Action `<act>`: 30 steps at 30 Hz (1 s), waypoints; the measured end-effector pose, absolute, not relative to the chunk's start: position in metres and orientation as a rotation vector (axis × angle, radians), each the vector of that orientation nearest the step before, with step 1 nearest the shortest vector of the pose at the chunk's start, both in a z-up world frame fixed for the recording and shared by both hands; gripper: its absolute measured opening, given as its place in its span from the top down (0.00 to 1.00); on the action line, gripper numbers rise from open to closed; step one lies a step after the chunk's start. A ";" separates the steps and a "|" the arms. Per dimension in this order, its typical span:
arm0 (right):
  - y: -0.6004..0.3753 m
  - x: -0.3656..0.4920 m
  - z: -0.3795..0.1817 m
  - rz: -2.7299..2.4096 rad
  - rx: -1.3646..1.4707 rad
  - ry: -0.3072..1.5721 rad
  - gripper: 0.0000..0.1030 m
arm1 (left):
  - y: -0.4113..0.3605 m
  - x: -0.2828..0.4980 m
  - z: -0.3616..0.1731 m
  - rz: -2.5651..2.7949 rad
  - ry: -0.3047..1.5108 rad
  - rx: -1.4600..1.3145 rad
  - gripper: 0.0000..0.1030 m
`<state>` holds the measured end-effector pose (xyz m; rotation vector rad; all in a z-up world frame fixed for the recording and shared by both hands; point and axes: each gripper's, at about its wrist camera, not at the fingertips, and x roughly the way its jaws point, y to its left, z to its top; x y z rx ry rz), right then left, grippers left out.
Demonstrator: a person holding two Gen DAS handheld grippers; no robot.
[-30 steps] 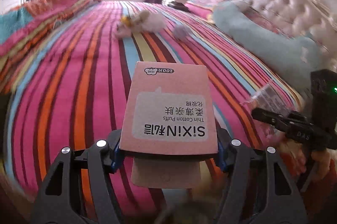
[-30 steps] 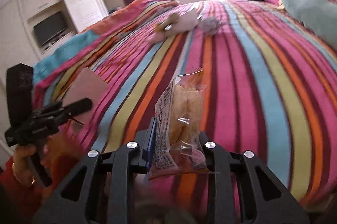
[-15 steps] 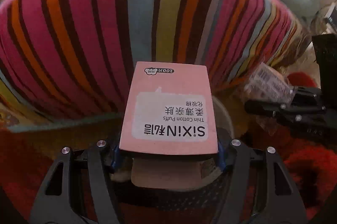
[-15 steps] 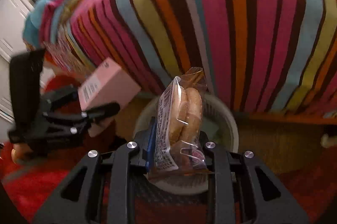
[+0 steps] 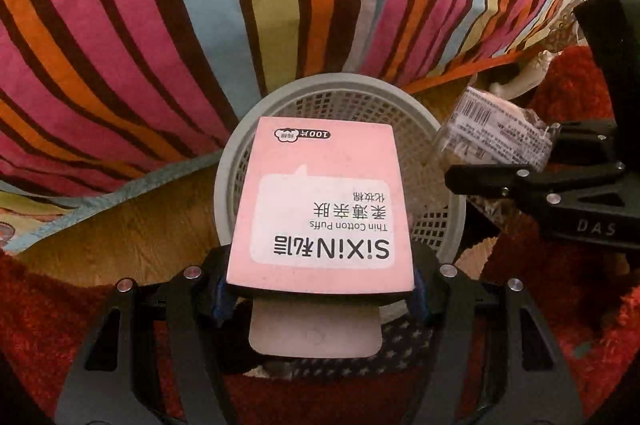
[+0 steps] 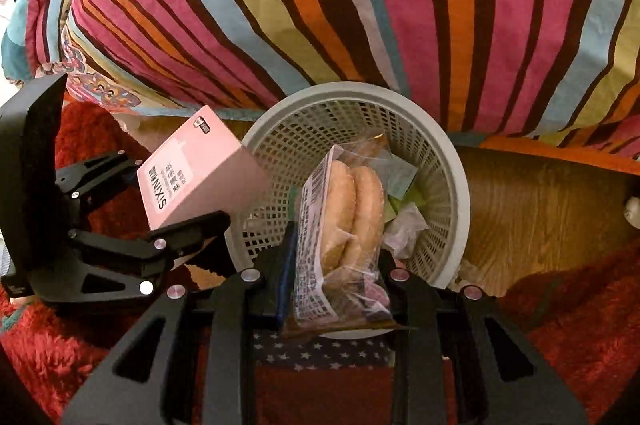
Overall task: Collect trash
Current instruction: 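Grasp pink SiXiN cotton pad box with left tool while right tool grasps bread bag, drop both in basket, then grasp pink plush bunny with left tool while right tool grasps crumpled white paper, drop both in basket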
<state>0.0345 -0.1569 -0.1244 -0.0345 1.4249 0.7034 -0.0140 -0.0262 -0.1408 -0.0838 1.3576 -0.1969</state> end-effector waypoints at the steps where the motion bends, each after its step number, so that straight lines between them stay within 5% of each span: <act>1: -0.156 0.035 -0.125 0.703 -0.035 1.427 0.75 | -0.025 -0.015 -0.142 -0.198 1.358 -0.082 0.38; 10: -0.155 0.025 -0.131 0.692 -0.065 1.416 0.70 | -0.037 -0.006 -0.144 -0.192 1.382 -0.066 0.37; 11: -0.155 0.025 -0.131 0.685 -0.078 1.416 0.63 | -0.036 -0.006 -0.145 -0.193 1.385 -0.068 0.32; 12: -0.155 0.024 -0.131 0.674 -0.092 1.414 0.37 | -0.036 -0.005 -0.145 -0.191 1.384 -0.067 0.21; 13: -0.156 0.023 -0.130 0.663 -0.104 1.407 0.22 | -0.036 -0.005 -0.145 -0.184 1.382 -0.058 0.18; 30: -0.162 0.021 -0.134 0.630 -0.092 1.429 0.22 | -0.033 -0.007 -0.143 -0.161 1.375 -0.040 0.17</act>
